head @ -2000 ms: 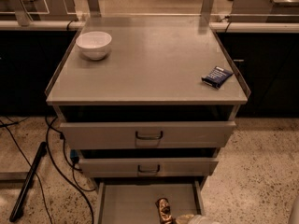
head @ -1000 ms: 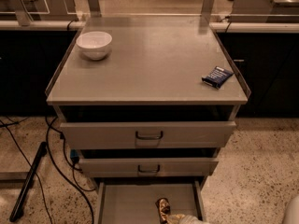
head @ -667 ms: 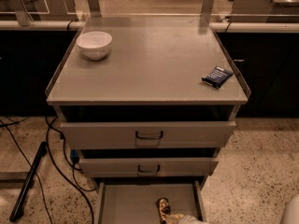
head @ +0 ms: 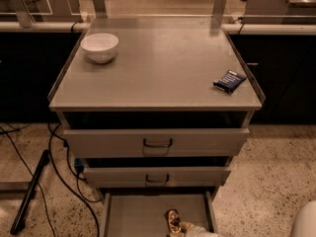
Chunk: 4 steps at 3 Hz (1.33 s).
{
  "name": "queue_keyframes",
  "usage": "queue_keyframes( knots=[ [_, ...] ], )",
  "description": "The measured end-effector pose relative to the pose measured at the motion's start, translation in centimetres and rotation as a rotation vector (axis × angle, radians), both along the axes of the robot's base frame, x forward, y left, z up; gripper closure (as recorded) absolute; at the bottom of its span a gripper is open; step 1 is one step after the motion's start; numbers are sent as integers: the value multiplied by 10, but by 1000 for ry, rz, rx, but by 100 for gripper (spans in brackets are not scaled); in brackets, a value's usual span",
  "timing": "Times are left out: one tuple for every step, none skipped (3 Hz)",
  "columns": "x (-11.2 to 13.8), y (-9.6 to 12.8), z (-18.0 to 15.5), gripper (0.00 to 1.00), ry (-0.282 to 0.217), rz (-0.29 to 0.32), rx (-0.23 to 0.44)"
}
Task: Pick orange can from bottom drawer and place on counter
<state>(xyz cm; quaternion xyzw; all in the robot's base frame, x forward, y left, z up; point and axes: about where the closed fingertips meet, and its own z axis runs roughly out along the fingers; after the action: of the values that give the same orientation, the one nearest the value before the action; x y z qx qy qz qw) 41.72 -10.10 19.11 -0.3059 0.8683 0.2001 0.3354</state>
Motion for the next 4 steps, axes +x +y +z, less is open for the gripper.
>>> queue_keyframes(
  knots=[
    [6,2,-4,14,2,-11,-6],
    [15,3,-11,19,7,-37,-19],
    [22,6,-17,20,10,-60,-32],
    [29,9,-19,25,12,-88,-47]
  ],
)
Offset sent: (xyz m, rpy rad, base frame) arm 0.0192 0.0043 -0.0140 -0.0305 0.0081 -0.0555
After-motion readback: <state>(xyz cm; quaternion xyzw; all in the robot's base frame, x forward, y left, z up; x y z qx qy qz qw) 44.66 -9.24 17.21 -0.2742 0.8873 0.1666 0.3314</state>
